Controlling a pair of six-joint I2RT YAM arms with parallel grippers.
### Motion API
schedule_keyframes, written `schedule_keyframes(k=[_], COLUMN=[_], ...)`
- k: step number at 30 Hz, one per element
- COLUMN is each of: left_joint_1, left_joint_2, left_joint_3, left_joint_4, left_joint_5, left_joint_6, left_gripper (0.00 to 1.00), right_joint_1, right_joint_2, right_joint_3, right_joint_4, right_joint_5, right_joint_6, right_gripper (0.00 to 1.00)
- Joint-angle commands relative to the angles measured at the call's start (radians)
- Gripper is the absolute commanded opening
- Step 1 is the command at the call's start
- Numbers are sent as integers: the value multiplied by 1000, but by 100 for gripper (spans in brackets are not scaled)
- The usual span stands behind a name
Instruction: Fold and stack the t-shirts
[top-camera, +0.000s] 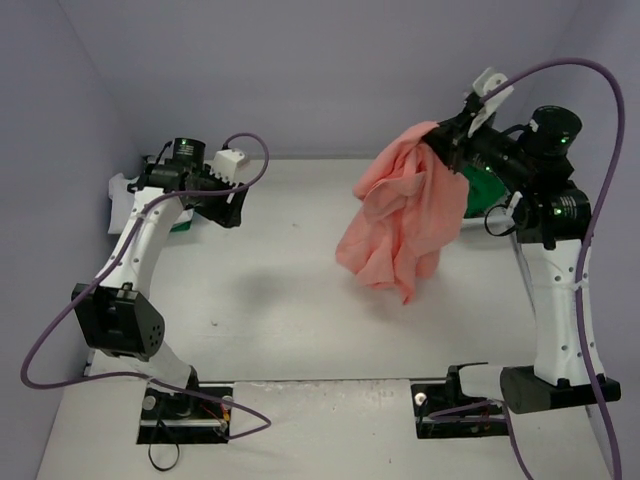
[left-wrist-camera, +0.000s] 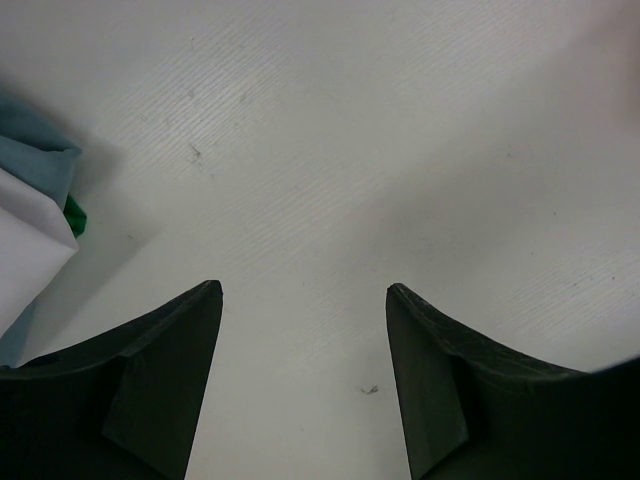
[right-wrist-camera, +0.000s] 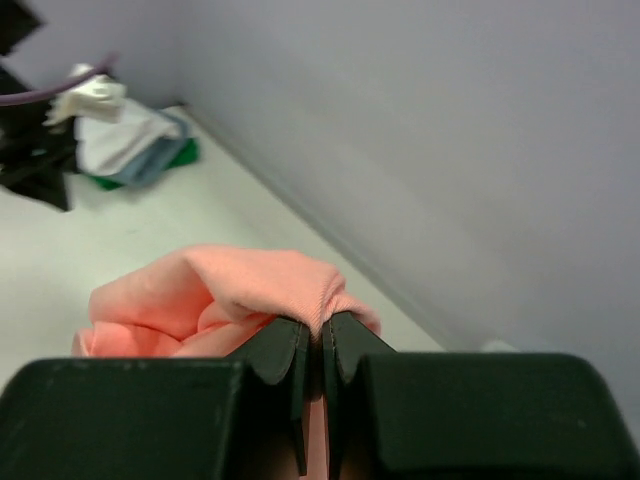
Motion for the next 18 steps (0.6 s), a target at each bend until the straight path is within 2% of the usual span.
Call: schedule_keyframes(k=[1, 5, 8, 11, 14, 15, 17, 18], left_joint_1=[5, 5, 5, 5, 5, 5, 5, 5], left_joint_2=[-69, -89, -102, -98, -83, -80, -69, -66], left_joint_3=[-7, -28, -39, -38, -31, -31, -33, -33], left_joint_4=[40, 39, 40, 40, 36, 36, 31, 29], left_joint_5=[-3, -7, -10, -7, 0, 0, 0, 0], left_joint_6=[5, 9, 11, 9, 5, 5, 5, 5], left_gripper=[61, 61, 61, 61, 61, 61, 61, 61], right_joint_1=[80, 123, 124, 129, 140, 144, 166, 186], right_joint_2=[2, 13, 24, 97, 224, 320, 418, 448], right_joint_3=[15, 6, -38, -104, -168, -167, -163, -205], right_joint_4=[69, 60, 61, 32, 15, -40, -92, -95], right_joint_5=[-147, -211, -199, -77, 151, 249, 380, 478], right_joint_6=[54, 94, 86, 45, 39, 26, -4, -44], right_gripper=[0, 0, 0, 0, 0, 0, 28, 35])
